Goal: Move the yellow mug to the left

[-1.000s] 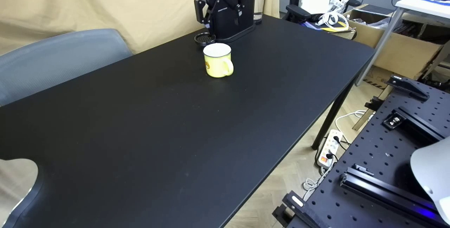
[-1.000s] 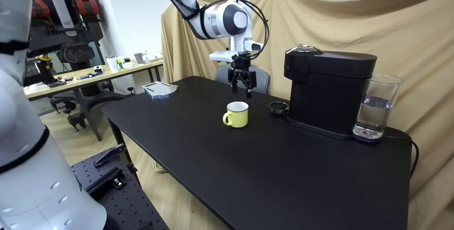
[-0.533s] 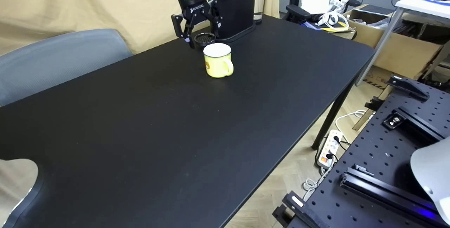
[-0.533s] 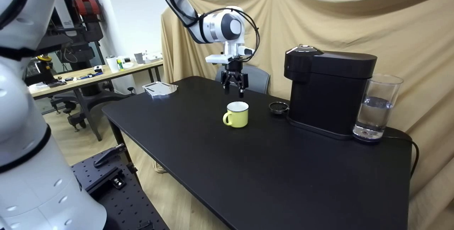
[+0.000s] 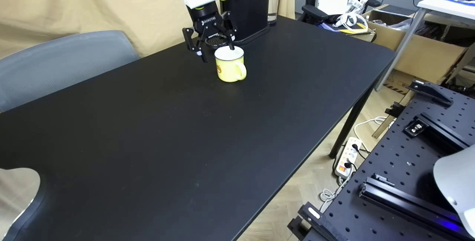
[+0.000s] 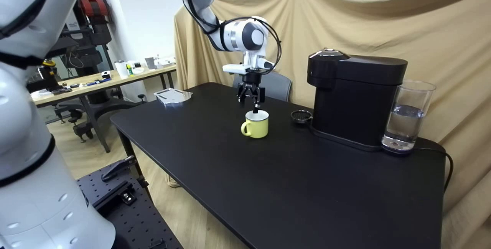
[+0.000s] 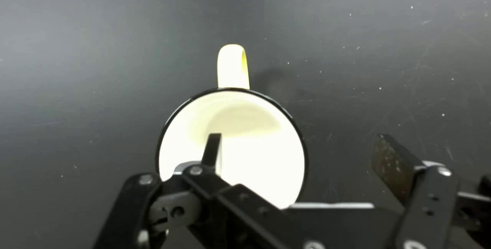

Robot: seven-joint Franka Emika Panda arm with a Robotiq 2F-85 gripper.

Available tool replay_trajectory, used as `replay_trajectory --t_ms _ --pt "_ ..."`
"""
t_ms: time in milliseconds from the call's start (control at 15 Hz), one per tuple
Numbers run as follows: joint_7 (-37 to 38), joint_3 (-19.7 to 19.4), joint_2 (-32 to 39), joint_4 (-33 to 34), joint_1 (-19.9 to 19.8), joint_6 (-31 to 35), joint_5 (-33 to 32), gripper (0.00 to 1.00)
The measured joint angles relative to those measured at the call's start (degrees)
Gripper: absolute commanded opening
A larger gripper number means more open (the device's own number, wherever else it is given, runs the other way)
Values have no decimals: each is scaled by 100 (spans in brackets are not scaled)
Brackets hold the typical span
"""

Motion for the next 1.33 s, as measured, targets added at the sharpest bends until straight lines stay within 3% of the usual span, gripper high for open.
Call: replay_trajectory --t_ms 67,133,267,933,1333 --pt "0 -26 75 57 -2 -46 14 97" --pt "0 -49 152 116 -3 -86 16 74" --pt "0 -90 307 240 -4 -86 16 71" --pt "8 -93 523 358 11 1155 411 1" --pt "31 -102 502 313 57 1407 401 3"
